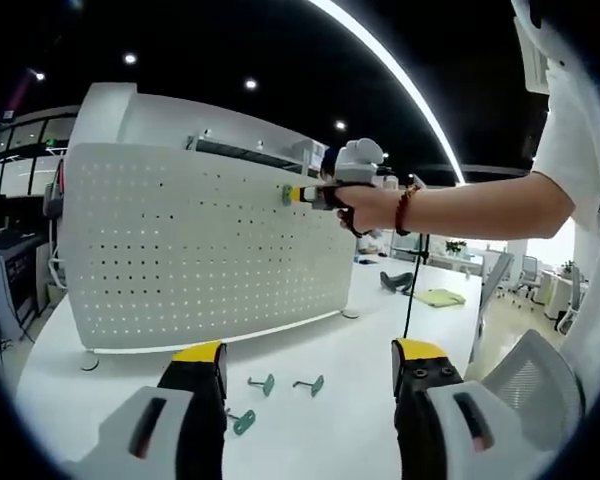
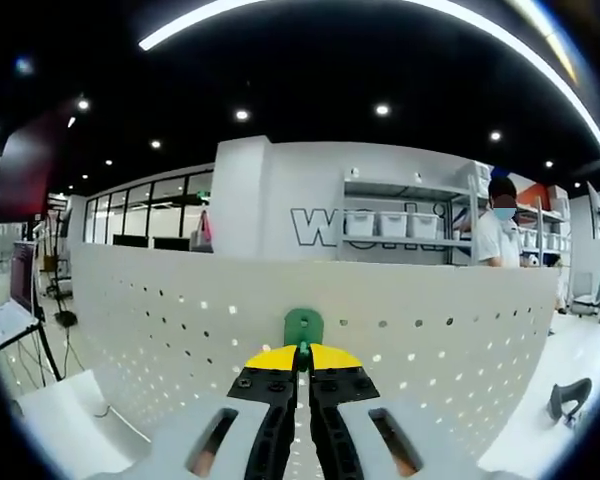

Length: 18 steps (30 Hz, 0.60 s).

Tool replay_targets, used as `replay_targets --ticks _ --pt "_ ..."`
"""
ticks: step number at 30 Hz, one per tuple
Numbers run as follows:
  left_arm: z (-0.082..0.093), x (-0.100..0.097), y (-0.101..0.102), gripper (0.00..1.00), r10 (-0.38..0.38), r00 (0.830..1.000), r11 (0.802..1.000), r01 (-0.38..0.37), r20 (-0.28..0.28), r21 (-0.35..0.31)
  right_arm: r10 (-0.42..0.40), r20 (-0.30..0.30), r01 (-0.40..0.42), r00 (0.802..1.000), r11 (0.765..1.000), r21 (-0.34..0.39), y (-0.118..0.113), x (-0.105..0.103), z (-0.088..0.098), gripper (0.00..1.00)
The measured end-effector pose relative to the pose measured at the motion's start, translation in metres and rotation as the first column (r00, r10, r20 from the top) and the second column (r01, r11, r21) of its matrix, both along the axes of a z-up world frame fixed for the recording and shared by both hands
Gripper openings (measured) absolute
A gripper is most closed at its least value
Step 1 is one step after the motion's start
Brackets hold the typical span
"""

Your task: Insert the hook assembly into the mounting plate slot until the hook locks in place.

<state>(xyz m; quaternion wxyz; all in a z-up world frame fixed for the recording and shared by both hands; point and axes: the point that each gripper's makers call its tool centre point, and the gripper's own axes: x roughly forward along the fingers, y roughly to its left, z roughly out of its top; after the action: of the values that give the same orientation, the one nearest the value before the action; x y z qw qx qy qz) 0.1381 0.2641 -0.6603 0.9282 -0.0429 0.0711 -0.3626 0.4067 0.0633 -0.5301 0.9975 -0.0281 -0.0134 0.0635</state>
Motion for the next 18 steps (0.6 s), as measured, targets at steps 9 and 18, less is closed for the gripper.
replay_targets --ticks 9,18 --pt "-0.0014 0.0003 -0.0011 0.69 -0.006 1.000 1.000 0.006 -0.006 0.001 -0.013 -0.022 0.015 1.000 0.998 0.060 0.0000 0.0020 0.0004 0.02" --pt "0.0009 0.0010 -0.0022 0.69 -0.012 1.000 1.000 0.012 -0.001 0.000 -0.026 -0.038 0.027 0.999 0.999 0.027 -0.0012 0.0022 0.0000 0.01"
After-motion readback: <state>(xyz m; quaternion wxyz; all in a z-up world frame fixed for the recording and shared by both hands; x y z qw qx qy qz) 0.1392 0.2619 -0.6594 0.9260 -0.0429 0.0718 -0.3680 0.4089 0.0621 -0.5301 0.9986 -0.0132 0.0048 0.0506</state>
